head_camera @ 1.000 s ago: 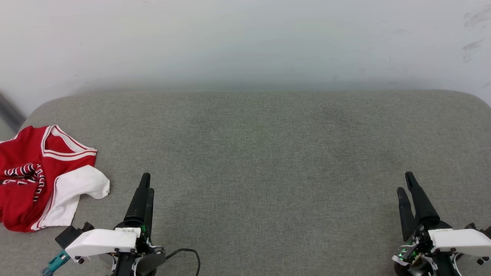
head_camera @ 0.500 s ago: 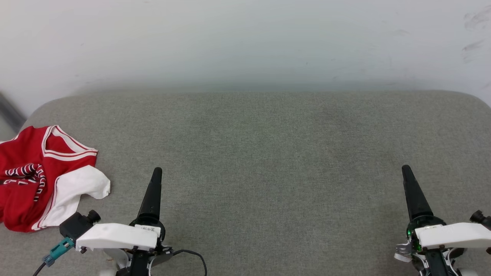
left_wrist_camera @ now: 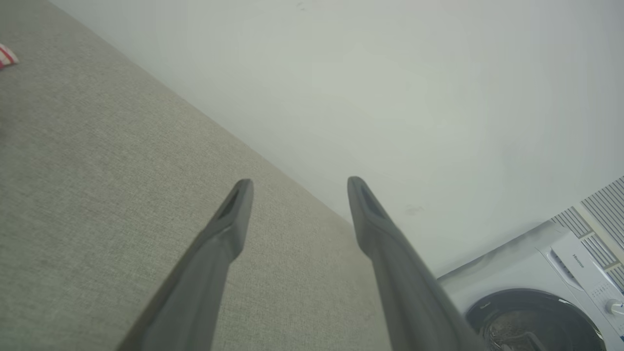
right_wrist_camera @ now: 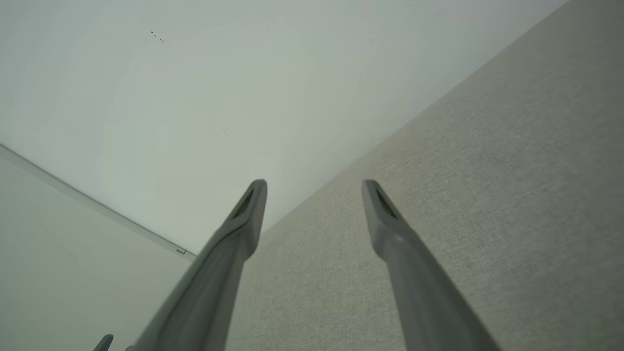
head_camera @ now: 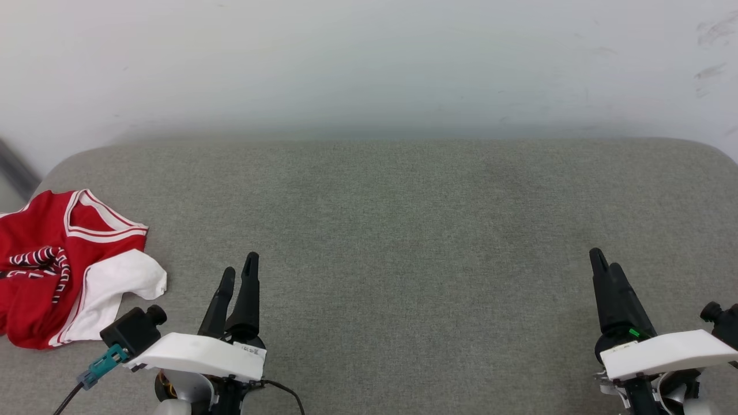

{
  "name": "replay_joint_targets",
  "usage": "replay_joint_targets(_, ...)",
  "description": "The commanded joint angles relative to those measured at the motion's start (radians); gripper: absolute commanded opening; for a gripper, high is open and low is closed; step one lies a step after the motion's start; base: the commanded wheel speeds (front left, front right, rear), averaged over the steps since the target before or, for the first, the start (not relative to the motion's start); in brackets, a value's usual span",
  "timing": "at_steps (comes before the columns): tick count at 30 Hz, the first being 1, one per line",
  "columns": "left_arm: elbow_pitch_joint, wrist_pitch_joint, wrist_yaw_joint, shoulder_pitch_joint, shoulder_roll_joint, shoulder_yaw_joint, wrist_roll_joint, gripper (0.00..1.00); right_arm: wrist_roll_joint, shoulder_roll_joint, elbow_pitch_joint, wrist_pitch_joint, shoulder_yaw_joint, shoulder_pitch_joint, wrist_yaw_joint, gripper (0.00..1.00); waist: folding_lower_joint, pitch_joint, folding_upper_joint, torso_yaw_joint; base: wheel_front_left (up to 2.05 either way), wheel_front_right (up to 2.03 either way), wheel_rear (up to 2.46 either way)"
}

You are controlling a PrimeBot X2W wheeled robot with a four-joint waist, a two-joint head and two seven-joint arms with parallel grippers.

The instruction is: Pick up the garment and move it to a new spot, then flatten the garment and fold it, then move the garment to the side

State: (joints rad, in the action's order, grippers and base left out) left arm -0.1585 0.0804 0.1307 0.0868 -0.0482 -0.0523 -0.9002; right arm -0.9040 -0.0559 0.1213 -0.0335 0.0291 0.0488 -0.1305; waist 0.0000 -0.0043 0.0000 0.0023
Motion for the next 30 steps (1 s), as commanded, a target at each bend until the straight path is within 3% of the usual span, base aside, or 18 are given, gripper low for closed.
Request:
replay_joint_targets(1, 0.011, 0.009, 0.000, 0.020, -0.003, -0.005, 0.038, 1.00, 0.043, 0.001, -0.022, 0.002, 0.001, 0.005, 0.000, 1.00, 0.0000, 0.000, 0.0000, 0.001, 0.00, 0.00, 0.00)
replay_joint_targets(16, -0.017, 0.059, -0.015, 0.025, -0.008, -0.032, 0.336, 1.00, 0.390, 0.005, -0.066, 0.036, 0.003, -0.004, 0.000, 1.00, 0.0000, -0.006, 0.0000, 0.000, 0.00, 0.00, 0.00)
replay_joint_targets(30, -0.029, 0.100, -0.035, 0.030, -0.019, -0.047, 0.520, 1.00, 0.581, 0.006, -0.109, 0.041, 0.015, -0.021, 0.000, 1.00, 0.0000, -0.007, 0.0000, -0.005, 0.00, 0.00, 0.00)
